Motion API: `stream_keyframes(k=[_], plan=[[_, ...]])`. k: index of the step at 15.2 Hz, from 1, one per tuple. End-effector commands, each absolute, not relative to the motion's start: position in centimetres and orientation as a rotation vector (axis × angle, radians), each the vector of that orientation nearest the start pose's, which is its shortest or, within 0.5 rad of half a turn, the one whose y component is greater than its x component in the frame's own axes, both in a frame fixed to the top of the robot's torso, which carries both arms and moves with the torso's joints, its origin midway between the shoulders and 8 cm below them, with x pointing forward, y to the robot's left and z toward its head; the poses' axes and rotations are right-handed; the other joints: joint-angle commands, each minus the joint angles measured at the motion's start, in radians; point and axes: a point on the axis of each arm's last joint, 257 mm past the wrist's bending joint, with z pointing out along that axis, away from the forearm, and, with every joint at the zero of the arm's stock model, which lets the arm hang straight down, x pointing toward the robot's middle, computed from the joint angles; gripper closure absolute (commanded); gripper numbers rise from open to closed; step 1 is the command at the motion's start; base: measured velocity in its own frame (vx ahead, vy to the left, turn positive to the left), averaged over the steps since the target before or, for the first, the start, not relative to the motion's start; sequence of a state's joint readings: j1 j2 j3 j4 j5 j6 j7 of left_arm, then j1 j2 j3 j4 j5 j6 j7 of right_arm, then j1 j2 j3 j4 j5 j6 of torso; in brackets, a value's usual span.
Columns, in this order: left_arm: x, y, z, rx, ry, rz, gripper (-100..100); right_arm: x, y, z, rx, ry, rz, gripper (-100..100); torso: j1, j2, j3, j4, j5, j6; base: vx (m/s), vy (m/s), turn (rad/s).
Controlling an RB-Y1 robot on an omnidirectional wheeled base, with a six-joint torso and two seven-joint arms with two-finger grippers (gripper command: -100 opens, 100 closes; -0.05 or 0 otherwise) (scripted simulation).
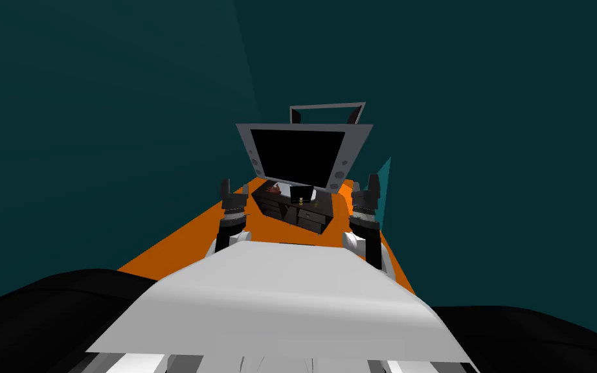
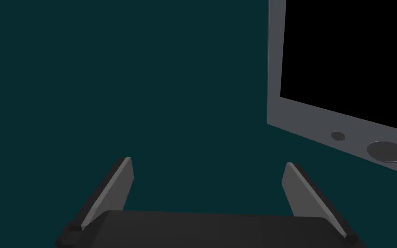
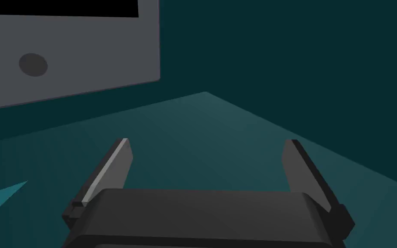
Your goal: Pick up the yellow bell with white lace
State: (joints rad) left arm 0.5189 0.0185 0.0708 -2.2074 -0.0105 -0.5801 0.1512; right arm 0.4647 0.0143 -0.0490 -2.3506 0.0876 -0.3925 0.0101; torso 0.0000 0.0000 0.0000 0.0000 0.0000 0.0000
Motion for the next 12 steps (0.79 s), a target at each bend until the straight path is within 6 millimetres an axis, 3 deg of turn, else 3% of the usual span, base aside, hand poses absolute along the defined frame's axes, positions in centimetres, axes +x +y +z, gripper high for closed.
stream_keyframes(k=[1, 6, 8, 11, 12], plan=[[33.8, 30.3, 0.3, -0.692, 0.596, -1.358, 0, 35.3, -28.0, 4.2, 0.592, 0.688, 1.188, -100, 0.0, 0.0, 0.0, 0.0, 0.0, 0.0, 0.001, 0.004, 0.019], [33.8, 30.3, 0.3, -0.692, 0.596, -1.358, 0, 36.9, -26.7, 2.2, 0.546, 0.8, 1.163, -100, 0.001, -0.001, 0.0, 0.0, 0.0, 0.0, 0.006, 0.013, 0.042], [33.8, 30.3, 0.3, -0.692, 0.596, -1.358, 0, 38.3, -25.8, 0.1, 0.513, 0.89, 1.133, -100, 0.001, -0.001, -0.001, 0.0, 0.0, 0.0, 0.01, 0.022, 0.081], [33.8, 30.3, 0.3, -0.692, 0.596, -1.358, 0, 39.2, -25.4, -1.4, 0.499, 0.944, 1.111, -100, 0.001, -0.001, -0.001, 0.0, 0.0, 0.0, 0.011, 0.022, 0.057], [33.8, 30.3, 0.3, -0.692, 0.596, -1.358, 0, 40.0, -25.0, -2.9, 0.483, 0.998, 1.087, -100, 0.001, -0.001, -0.001, 0.0, 0.0, 0.0, 0.011, 0.026, 0.066]])
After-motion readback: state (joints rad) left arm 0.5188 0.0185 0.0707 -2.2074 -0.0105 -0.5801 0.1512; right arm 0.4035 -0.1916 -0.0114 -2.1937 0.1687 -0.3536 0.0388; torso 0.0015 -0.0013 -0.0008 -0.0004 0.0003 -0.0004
